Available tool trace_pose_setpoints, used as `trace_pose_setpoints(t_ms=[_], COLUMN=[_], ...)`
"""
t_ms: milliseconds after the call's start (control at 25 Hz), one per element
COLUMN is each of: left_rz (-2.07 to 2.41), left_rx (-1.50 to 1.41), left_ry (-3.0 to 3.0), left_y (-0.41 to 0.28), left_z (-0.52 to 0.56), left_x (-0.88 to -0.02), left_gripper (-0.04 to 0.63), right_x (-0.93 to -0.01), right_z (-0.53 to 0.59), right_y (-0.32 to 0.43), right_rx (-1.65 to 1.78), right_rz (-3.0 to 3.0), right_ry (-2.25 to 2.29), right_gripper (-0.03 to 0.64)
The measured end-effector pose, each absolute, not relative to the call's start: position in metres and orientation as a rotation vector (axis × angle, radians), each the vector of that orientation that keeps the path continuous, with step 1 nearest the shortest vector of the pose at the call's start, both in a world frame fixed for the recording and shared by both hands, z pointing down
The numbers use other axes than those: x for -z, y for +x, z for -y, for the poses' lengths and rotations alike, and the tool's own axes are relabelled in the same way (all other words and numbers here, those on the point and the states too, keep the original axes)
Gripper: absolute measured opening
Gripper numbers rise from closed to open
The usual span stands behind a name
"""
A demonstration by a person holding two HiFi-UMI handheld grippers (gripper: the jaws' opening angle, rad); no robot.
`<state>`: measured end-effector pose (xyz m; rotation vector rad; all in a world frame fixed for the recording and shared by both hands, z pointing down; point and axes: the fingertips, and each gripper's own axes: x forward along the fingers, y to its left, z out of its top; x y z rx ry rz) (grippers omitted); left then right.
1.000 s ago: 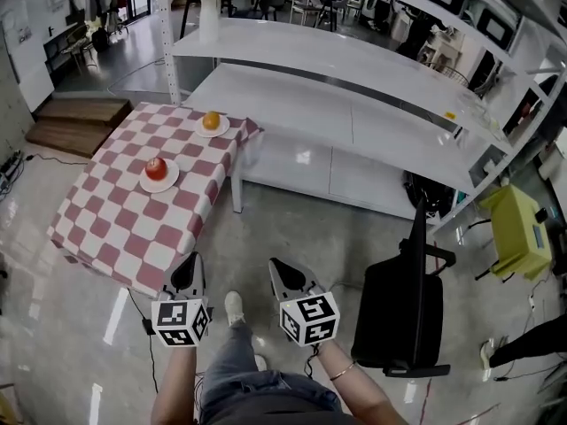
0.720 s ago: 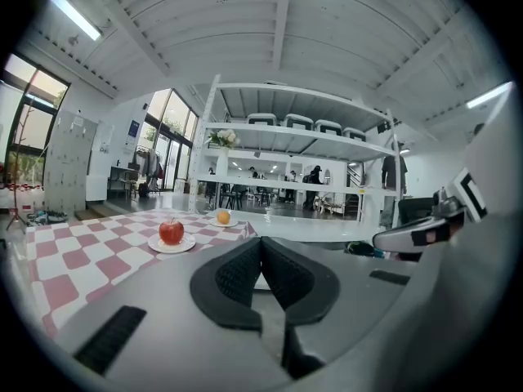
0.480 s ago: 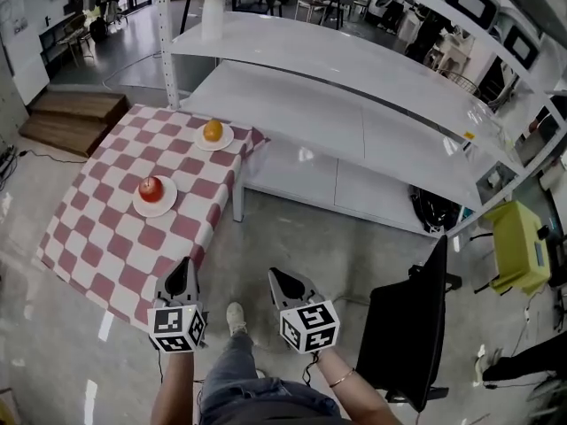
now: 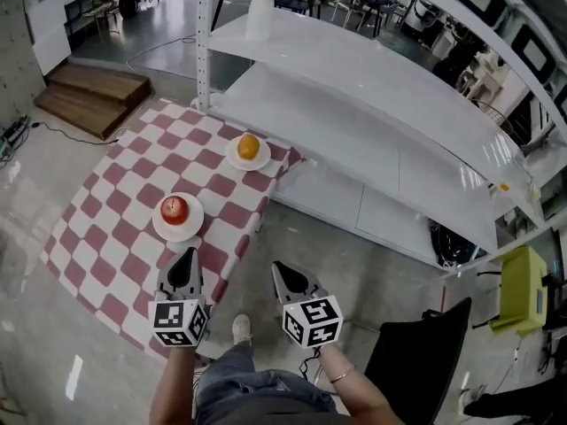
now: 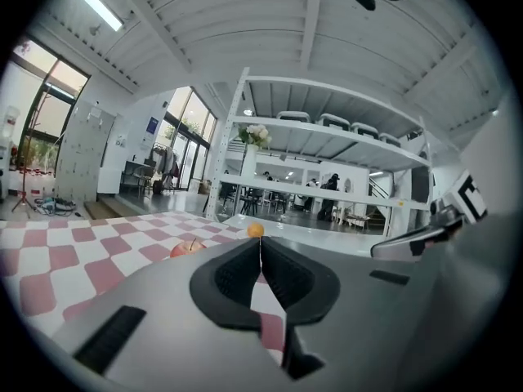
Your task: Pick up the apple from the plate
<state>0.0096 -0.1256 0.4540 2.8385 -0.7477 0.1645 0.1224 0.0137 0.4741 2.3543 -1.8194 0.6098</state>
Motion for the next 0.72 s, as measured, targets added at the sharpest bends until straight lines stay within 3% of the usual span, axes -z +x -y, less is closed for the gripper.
trace_pose_setpoints(t_ms=[720], left_rz=[1.004], left_rx=[-0.266], left_ry=[2.722], left_y=[-0.021], left_z=[0.225], left_x=[-0.481], left_gripper=[0.02], right_x=[-0.471], right_z=[0.115], right_y=[0.118], right_rx=[-0.54], right_rz=[1.925], right_ry=[2.116], right_gripper=[0.009])
